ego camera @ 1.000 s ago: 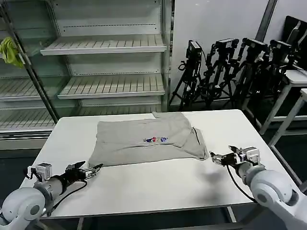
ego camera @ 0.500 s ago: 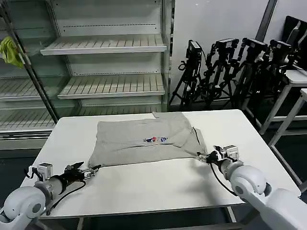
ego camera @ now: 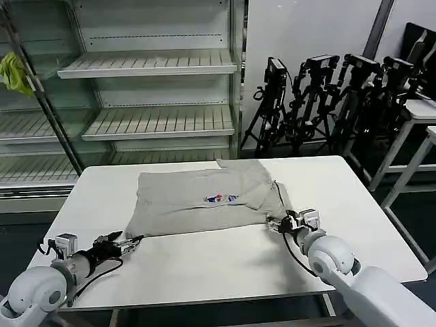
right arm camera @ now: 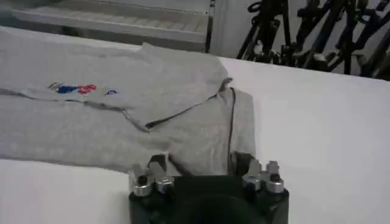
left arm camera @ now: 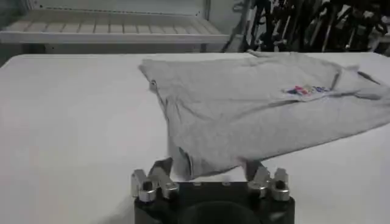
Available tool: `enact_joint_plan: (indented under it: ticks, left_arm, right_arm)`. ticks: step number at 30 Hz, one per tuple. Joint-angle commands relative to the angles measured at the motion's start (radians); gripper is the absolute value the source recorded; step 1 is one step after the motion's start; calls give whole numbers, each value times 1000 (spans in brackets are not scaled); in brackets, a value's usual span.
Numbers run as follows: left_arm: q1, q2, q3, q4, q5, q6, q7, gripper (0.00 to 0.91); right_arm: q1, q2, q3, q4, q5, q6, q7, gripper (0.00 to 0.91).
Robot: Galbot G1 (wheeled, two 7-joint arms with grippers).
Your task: Fold and organize the clothes.
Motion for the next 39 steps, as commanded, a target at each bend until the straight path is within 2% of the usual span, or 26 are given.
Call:
enact_joint_plan:
  ticks: [1,39]
  left_arm:
    - [-1,-1,1,2,9,-1,5,50]
    - [65,-19,-20,-57,62,-11,21,40]
  right_arm:
    - [6,25,-13,-27,-21,2,-12,0]
    - [-117,-39,87,73,-68,20,-51,0]
